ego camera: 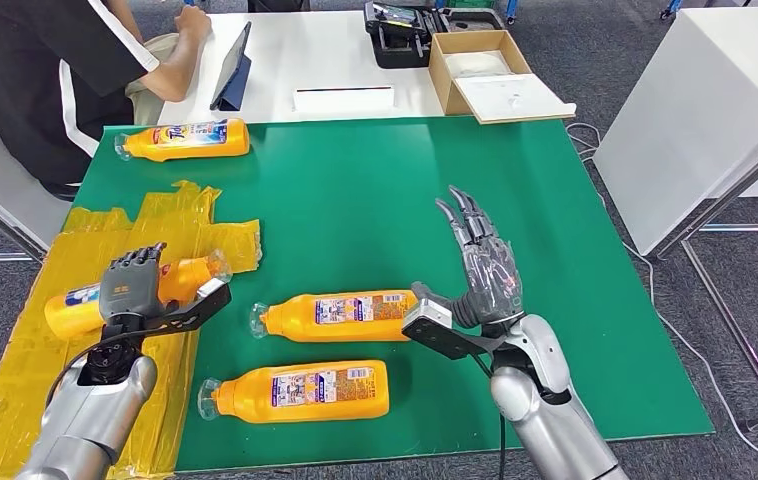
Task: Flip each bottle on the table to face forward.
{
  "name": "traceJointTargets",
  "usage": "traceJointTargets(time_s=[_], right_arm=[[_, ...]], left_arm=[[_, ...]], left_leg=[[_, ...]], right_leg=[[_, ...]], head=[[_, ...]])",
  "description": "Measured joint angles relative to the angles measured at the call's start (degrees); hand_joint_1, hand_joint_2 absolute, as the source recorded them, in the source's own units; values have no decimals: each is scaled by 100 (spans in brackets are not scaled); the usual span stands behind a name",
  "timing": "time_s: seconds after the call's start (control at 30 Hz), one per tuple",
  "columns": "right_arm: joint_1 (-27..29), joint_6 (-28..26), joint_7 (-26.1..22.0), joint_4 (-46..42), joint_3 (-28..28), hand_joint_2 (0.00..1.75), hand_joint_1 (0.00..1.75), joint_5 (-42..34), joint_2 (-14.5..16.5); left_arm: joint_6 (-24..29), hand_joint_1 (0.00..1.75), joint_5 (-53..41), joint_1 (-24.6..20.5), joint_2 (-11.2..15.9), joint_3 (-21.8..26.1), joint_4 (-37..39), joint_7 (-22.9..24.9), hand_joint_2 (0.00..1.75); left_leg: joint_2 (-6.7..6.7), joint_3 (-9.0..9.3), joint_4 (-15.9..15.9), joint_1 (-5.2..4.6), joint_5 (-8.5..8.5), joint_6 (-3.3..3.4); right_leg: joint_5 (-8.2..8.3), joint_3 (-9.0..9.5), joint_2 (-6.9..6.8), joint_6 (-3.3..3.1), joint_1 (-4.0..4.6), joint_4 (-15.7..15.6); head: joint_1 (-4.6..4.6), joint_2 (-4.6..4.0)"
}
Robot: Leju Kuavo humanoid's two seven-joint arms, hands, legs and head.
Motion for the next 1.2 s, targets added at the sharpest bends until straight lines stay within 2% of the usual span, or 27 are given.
traceJointTargets(time_s=[0.57,0.7,0.9,1.03,1.2], right_arm=[[-201,173,107,251,-13,175,0,9,100],[-272,432,266,318,-23,175,0,-17,112],[-344,1232,649,464,-16,175,0,48,107],[-346,1355,682,482,-14,175,0,48,105],[-715,2275,909,1091,129,175,0,-27,76]], left_arm=[[-80,0,144,-6,-21,-13,-1,-90,175],[-173,0,397,-7,-101,-15,-97,-198,175],[-397,0,2025,29,-278,-19,-624,-1137,175],[-414,0,2279,39,-298,-24,-720,-1254,175],[-544,0,4491,61,-454,-245,-1825,-1875,175]], left_leg=[[1,3,0,0,2,-3],[1,4,0,0,2,-3],[0,2,0,-1,2,-3],[1,1,1,-1,2,-3],[0,3,1,-1,2,-3]], right_leg=[[0,-1,0,0,0,0],[0,-1,0,0,0,0],[0,0,0,0,0,0],[0,0,0,0,0,0],[0,0,0,0,0,0]], head=[[1,0],[1,0],[0,0],[1,0],[0,0]])
